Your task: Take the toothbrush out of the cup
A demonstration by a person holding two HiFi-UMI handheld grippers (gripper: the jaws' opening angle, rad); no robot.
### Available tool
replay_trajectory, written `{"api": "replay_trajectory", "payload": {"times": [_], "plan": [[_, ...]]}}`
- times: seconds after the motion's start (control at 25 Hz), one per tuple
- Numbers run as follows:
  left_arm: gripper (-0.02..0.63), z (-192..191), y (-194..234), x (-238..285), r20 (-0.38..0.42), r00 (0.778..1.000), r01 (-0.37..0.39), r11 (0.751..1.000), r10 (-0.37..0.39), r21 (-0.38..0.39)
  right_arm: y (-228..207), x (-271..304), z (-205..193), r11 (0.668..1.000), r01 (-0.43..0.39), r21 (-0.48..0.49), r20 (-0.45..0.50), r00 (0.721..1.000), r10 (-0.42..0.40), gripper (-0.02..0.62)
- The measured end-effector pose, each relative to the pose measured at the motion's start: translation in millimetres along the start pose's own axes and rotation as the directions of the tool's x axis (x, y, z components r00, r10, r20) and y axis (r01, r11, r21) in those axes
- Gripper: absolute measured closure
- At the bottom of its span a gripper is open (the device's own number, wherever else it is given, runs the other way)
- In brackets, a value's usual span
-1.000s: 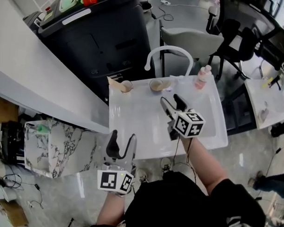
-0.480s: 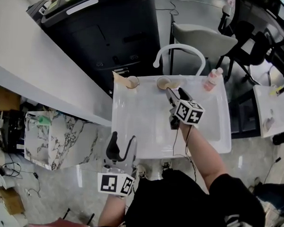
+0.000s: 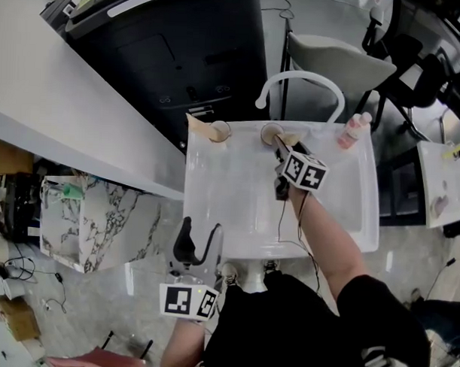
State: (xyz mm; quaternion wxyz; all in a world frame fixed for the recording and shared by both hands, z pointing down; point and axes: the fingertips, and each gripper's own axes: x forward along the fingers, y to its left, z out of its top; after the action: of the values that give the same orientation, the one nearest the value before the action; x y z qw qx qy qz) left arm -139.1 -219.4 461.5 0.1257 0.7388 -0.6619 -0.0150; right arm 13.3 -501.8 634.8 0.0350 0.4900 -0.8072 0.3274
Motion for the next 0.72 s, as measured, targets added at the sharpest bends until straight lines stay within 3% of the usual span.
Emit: {"api": "replay_trajectory", "payload": {"times": [0.16,0.24,0.56,0.72], "plan": [[0.347,-3,6,2,-0.008,1.000,-0.005,1.000,0.005,-0.008,-3,12,-2,0.999,0.031,-0.017,-0.004,1.000,-0.031,0.385],[0.347,-5,8,2,-0.011,1.000,-0.007,1.000,0.007,-0.011,-5,15,-2,0.998,0.050,-0.035,0.001,0.999,-0.050,0.442],[0.347,-5,17,-3,-0.011,1.000,-0.023,1.000,0.022,-0.022,-9,17,5,0.989,0.104,-0.105,0.041,0.994,-0.100,0.550],[0.347,-4,22,-7,-0.006,1.000,-0.029,0.999,0.029,-0.027,-6,17,7,0.986,0.117,-0.117,0.058,0.992,-0.110,0.561]]}}
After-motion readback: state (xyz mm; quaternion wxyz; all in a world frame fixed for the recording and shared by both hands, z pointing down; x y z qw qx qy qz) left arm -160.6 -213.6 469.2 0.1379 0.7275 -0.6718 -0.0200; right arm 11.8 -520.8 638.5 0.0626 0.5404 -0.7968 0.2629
